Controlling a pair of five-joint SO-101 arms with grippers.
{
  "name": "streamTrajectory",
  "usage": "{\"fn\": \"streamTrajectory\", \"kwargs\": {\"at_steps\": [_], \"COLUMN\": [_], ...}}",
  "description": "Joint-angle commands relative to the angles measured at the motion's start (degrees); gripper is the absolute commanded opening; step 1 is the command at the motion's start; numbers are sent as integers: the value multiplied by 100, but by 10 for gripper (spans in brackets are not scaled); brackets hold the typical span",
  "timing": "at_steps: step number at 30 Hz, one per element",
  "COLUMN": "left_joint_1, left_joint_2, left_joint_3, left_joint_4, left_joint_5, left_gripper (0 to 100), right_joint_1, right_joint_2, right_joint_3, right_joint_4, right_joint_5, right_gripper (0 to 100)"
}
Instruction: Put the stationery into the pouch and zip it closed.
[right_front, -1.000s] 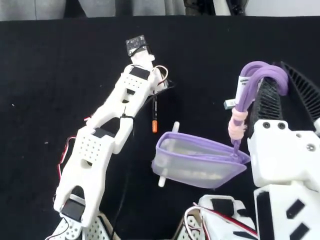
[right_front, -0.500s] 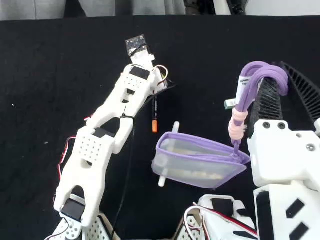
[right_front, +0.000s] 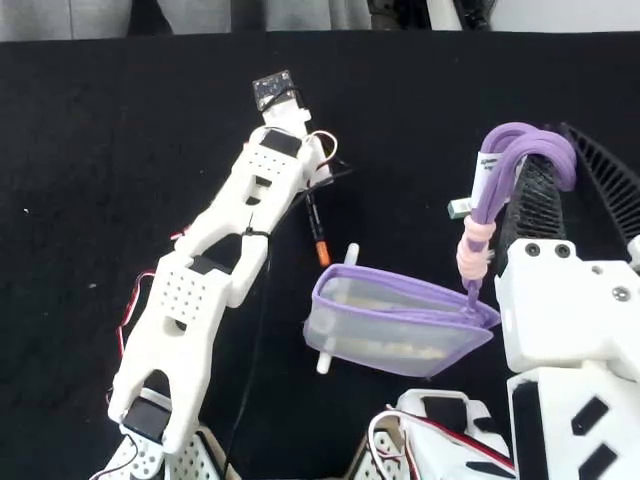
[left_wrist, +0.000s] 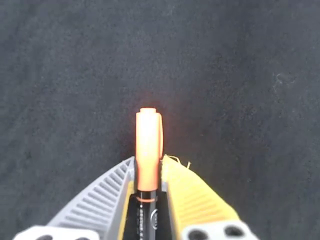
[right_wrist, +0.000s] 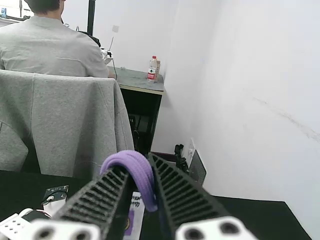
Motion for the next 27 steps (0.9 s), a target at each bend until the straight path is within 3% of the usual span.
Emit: {"fn": "streamTrajectory", "kwargs": {"at_steps": [1,8,13,19,27], "left_joint_1": [4,4,-66,-136,-180], "left_joint_2": [-62,-62,0,-633,-1776], "left_joint_3": [-963,-3029,-5429,-5587,-5622], "left_joint_4": [703,2646,4062,4097,4088], "left_joint_5": [18,9,-9,-457,-492], "left_gripper": [30,30,30,29,29], "right_joint_1": [0,0,0,0,0], "right_joint_2": [110,110,110,110,110], "right_joint_3": [4,4,22,31,31], "right_joint_4": [-105,-105,-105,-105,-114], "right_joint_5": [62,62,62,62,70], "right_gripper": [11,11,11,11,11]}}
